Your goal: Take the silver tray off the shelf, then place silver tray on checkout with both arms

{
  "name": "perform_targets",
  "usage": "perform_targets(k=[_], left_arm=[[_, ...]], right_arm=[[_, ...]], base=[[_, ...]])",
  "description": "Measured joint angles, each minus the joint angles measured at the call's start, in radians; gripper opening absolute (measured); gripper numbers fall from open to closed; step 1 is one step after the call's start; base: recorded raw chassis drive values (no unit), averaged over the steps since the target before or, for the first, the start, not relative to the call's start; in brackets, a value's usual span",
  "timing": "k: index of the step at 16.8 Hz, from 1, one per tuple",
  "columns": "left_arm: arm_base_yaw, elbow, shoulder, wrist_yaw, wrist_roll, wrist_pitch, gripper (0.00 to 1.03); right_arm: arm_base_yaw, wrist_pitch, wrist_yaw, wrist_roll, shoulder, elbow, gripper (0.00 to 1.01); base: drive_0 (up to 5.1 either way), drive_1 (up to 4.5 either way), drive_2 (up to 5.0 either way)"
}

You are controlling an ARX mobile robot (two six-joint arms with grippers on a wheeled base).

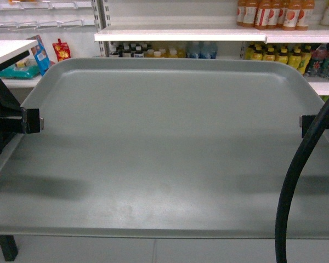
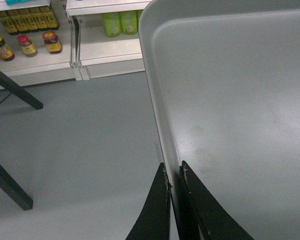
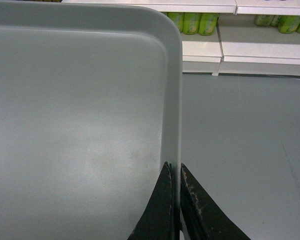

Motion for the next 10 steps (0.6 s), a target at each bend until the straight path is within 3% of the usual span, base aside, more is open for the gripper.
perform_targets(k=[10], left_arm=[[-0.002,0.0,0.0,0.002,0.0,-0.002,0.04]], right_arm=[[-0.001,-0.012,0.0,0.0,0.0,0.0,0.03]], base=[[0.0,-4.26,4.3]])
